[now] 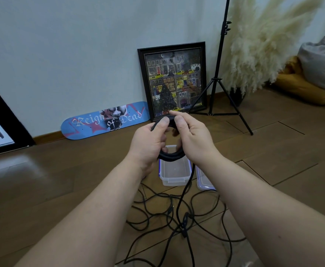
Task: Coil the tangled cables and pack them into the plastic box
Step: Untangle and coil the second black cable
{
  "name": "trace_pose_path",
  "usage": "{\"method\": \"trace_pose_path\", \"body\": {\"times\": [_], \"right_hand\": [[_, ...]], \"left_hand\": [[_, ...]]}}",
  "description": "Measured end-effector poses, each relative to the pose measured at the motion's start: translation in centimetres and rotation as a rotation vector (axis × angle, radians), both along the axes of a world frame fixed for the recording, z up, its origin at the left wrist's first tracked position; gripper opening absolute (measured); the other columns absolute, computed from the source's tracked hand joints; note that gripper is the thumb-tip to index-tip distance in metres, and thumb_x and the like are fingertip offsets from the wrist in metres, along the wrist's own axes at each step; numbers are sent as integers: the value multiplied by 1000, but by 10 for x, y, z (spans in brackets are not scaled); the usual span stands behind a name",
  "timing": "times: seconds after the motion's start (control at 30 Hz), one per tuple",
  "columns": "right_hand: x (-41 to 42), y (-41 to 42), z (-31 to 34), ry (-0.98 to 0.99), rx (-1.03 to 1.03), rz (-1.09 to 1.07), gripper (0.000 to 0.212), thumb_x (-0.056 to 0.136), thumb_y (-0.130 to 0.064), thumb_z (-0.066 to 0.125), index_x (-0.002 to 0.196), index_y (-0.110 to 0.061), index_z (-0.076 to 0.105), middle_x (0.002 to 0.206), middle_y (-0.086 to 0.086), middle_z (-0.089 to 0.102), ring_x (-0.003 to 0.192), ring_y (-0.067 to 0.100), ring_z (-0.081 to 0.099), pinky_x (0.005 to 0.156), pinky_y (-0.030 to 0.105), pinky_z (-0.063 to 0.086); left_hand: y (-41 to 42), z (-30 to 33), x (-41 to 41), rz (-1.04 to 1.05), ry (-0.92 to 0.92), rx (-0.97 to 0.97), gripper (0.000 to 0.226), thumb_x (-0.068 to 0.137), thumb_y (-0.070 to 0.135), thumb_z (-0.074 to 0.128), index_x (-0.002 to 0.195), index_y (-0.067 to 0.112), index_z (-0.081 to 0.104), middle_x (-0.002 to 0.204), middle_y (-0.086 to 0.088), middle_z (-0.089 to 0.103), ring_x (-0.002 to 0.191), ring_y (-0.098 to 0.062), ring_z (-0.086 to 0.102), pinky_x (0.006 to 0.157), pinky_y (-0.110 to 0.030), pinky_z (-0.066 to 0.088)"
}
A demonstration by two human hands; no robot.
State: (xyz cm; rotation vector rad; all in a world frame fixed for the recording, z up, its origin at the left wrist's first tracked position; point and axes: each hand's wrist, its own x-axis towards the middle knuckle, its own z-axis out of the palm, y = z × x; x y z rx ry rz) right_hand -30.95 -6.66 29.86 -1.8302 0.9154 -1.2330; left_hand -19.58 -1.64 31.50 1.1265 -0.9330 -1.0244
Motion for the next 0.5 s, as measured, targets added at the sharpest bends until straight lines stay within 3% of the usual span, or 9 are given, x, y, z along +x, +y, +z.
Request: {"method": "trace_pose_path", "body": {"times": [0.07,0.13,0.2,0.3,0.5], "right_hand": [[1,0,1,7,-67,-68,30,103,-35,40,114,-23,65,72,-16,57,65,6,53,68,28,41],[1,2,3,23,-114,-107,29,104,-31,40,106,-19,66,73,-8,60,68,15,55,65,33,43],[-1,3,6,34,-135,-127,29,104,-29,40,102,-15,65,80,0,64,76,22,57,69,38,44],[-1,2,5,38,-131,-133,32,105,-29,39,95,-10,63,75,4,61,67,25,56,65,40,44],[-3,-1,6,42,-131,-151,33,105,-27,38,89,-10,62,71,-3,56,67,12,48,60,25,35]], "left_hand": [[-1,-1,-2,36,-87,-35,25,100,28,53,80,14,56,48,10,33,42,-7,29,46,-23,33],[-1,-1,-5,66,-143,-57,26,100,29,53,77,16,55,49,9,34,43,-8,31,48,-26,36],[-1,-1,-6,75,-153,-60,28,99,31,54,75,16,53,50,8,35,42,-9,32,50,-27,37],[-1,0,-5,27,-108,-45,28,98,35,54,81,13,53,53,6,38,43,-9,32,51,-26,37],[4,4,-6,-57,7,0,26,98,34,54,96,8,56,65,2,48,53,-8,46,52,-22,42]]}}
